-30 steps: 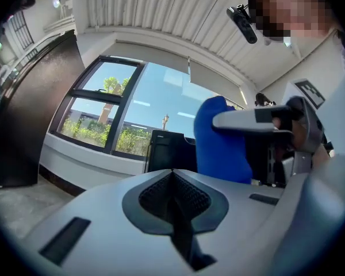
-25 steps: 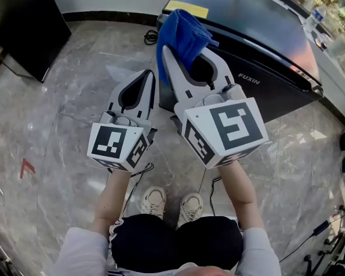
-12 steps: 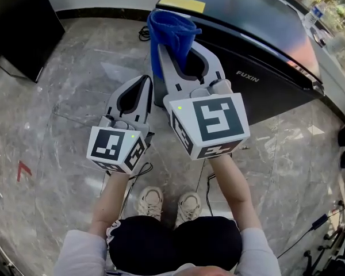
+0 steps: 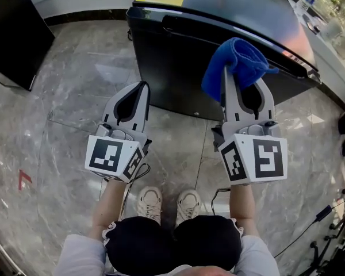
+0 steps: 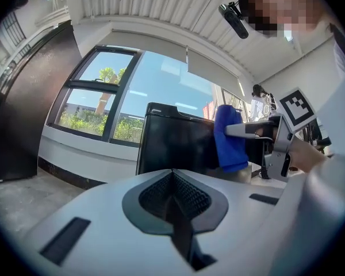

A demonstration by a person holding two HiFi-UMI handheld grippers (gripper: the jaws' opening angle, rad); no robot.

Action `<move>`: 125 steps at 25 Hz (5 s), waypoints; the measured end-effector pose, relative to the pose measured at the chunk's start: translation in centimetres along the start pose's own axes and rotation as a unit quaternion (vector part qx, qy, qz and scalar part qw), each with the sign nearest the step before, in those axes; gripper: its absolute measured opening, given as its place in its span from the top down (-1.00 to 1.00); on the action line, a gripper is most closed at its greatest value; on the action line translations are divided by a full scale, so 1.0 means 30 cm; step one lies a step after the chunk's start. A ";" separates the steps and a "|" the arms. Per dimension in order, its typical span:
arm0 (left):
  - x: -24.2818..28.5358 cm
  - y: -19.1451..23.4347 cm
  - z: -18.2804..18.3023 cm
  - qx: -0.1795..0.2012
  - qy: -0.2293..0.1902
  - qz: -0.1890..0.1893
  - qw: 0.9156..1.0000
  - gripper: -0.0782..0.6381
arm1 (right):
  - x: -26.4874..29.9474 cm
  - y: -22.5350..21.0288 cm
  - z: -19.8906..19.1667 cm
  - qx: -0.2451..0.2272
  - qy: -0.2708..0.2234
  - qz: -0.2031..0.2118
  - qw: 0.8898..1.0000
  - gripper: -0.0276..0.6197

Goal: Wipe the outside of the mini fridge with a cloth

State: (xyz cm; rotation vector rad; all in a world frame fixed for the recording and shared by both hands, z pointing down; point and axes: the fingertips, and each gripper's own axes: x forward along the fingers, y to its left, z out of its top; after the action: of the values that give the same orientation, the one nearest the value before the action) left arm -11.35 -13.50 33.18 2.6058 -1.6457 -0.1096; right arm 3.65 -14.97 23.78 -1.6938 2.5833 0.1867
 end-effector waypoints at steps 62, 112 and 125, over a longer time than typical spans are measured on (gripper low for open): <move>-0.072 0.022 -0.153 -0.007 0.021 0.003 1.000 0.77 | 0.272 0.470 -0.165 -0.014 0.000 0.096 0.995 0.67; -0.053 -0.090 -0.202 -0.020 0.045 -0.037 0.998 0.77 | -0.412 -0.685 -0.251 0.000 0.039 -0.297 0.954 0.67; -0.059 -0.077 -0.216 -0.024 0.049 -0.028 0.998 0.77 | -0.197 -0.057 -0.247 0.104 0.027 0.007 0.994 0.68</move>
State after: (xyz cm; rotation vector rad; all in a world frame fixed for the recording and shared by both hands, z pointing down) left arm -9.44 -10.86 39.49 2.5790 -1.5194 -0.0223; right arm 7.76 -11.21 31.62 -1.6290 2.5479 -0.1267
